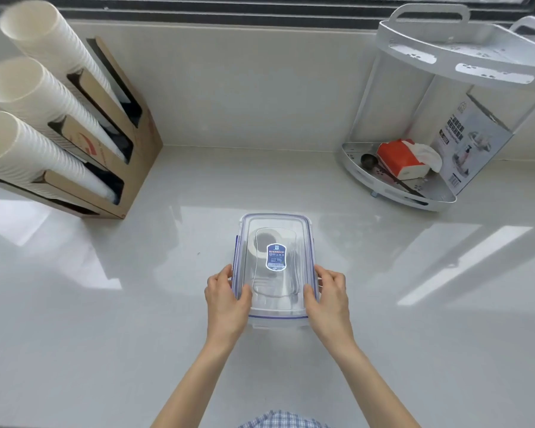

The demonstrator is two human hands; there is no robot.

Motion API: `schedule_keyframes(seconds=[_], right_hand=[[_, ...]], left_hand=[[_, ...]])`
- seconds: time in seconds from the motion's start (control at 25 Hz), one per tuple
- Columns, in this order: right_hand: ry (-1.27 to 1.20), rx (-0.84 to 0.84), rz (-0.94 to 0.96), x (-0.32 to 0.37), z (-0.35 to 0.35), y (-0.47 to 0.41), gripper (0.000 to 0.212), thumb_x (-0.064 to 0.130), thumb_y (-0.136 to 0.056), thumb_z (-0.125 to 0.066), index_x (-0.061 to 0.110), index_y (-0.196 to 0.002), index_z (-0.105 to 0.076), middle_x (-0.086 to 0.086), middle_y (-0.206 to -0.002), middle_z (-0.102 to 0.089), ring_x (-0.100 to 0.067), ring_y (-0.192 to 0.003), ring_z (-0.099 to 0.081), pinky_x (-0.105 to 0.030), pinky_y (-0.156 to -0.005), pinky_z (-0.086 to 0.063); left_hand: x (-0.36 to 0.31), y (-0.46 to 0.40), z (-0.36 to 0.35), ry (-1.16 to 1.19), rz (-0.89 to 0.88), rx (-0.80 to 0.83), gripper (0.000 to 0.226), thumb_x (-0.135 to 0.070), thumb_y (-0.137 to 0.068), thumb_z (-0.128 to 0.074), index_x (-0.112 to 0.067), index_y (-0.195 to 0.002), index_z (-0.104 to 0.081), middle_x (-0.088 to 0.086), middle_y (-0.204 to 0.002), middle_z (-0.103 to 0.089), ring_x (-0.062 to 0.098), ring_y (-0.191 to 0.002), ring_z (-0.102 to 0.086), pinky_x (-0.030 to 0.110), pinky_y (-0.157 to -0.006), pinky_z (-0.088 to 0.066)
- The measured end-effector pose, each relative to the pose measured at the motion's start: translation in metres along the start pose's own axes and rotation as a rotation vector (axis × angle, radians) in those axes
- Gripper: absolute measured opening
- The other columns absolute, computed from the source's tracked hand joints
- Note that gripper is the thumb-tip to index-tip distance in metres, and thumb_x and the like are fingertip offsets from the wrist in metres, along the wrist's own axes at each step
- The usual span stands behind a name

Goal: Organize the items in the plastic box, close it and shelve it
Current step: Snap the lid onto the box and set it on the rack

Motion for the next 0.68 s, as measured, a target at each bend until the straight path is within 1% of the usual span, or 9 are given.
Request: schedule_keyframes(seconds=[0.04,0.12,0.2,0.28,0.36,0.48,0.56,0.64,0.68], right_hand=[[0.009,0.002,-0.002,0.000,0.000,0.000,0.045,0.007,-0.092,-0.043,0.007,-0.136,-0.038,0.004,-0.111,-0.031,-0.021,-0.121,-0.044,-0.014,-0.097,-0.028],[0.011,0.000,-0.013,-0.001,0.000,-0.002,0.044,0.007,-0.091,-0.045,0.007,-0.135,-0.040,0.004,-0.113,-0.032,-0.021,-0.122,-0.045,-0.023,-0.104,-0.034],[0.000,-0.005,-0.031,-0.001,0.001,-0.004,0.043,0.007,-0.090,-0.046,0.007,-0.134,-0.040,0.000,-0.118,-0.034,-0.021,-0.122,-0.045,-0.028,-0.104,-0.037],[-0.002,0.004,-0.047,-0.001,-0.001,-0.005,0.046,0.009,-0.091,-0.045,0.010,-0.137,-0.036,-0.002,-0.121,-0.034,-0.020,-0.122,-0.043,-0.025,-0.101,-0.035],[0.011,0.005,-0.055,-0.002,-0.002,-0.007,0.047,0.012,-0.093,-0.043,0.012,-0.139,-0.033,-0.002,-0.119,-0.035,-0.021,-0.124,-0.040,-0.021,-0.098,-0.030],[0.037,0.002,-0.065,-0.001,-0.003,-0.008,0.045,0.015,-0.094,-0.043,0.015,-0.139,-0.034,-0.008,-0.127,-0.039,-0.023,-0.125,-0.038,-0.018,-0.093,-0.026],[0.045,0.004,-0.071,-0.001,-0.002,-0.010,0.045,0.016,-0.094,-0.044,0.016,-0.137,-0.035,-0.007,-0.119,-0.042,-0.024,-0.120,-0.041,-0.019,-0.090,-0.027],[0.031,0.008,-0.094,-0.001,0.000,-0.012,0.045,0.017,-0.093,-0.044,0.018,-0.137,-0.034,-0.003,-0.109,-0.040,-0.023,-0.107,-0.046,-0.021,-0.086,-0.029],[0.017,0.011,-0.117,-0.003,0.000,-0.012,0.045,0.018,-0.094,-0.045,0.018,-0.137,-0.033,-0.002,-0.106,-0.040,-0.021,-0.098,-0.047,-0.022,-0.084,-0.030]], left_hand=[[0.001,-0.001,0.001,0.014,0.001,0.004,0.046,-0.008,-0.085,-0.050,-0.008,-0.130,-0.040,0.012,-0.131,-0.040,0.024,-0.119,-0.041,0.034,-0.103,-0.033],[0.003,-0.005,0.002,0.051,0.004,0.011,0.042,-0.009,-0.086,-0.050,-0.009,-0.127,-0.044,0.011,-0.129,-0.041,0.018,-0.108,-0.044,0.031,-0.099,-0.036],[0.004,-0.008,0.004,0.057,0.002,0.016,0.038,-0.009,-0.086,-0.050,-0.009,-0.124,-0.046,0.010,-0.128,-0.042,0.014,-0.102,-0.043,0.030,-0.095,-0.038],[0.006,-0.010,0.002,0.043,-0.012,0.024,0.036,-0.009,-0.086,-0.049,-0.008,-0.122,-0.046,0.011,-0.127,-0.042,0.015,-0.102,-0.043,0.034,-0.097,-0.039],[0.006,-0.012,-0.001,0.039,-0.010,0.045,0.034,-0.008,-0.087,-0.047,-0.007,-0.120,-0.044,0.010,-0.125,-0.043,0.019,-0.106,-0.044,0.037,-0.099,-0.040],[0.006,-0.015,-0.004,0.055,0.011,0.094,0.029,-0.005,-0.087,-0.043,-0.006,-0.116,-0.041,0.007,-0.114,-0.049,0.028,-0.108,-0.049,0.033,-0.088,-0.039],[0.006,-0.016,-0.003,0.066,0.025,0.102,0.029,-0.005,-0.087,-0.043,-0.006,-0.115,-0.041,0.007,-0.111,-0.051,0.027,-0.104,-0.050,0.030,-0.084,-0.037],[0.006,-0.017,-0.003,0.078,0.027,0.112,0.034,-0.006,-0.088,-0.045,-0.008,-0.121,-0.039,0.005,-0.113,-0.049,0.023,-0.104,-0.048,0.031,-0.088,-0.039],[0.007,-0.017,-0.003,0.083,0.035,0.123,0.039,-0.008,-0.088,-0.045,-0.010,-0.127,-0.037,0.003,-0.114,-0.047,0.022,-0.105,-0.047,0.033,-0.093,-0.040]])
Point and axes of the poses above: each hand's wrist, its own y-axis away from the middle knuckle, its own z-axis out of the back of the hand, x = y × z, the point moved 6 cm from there along -y, towards the middle knuckle
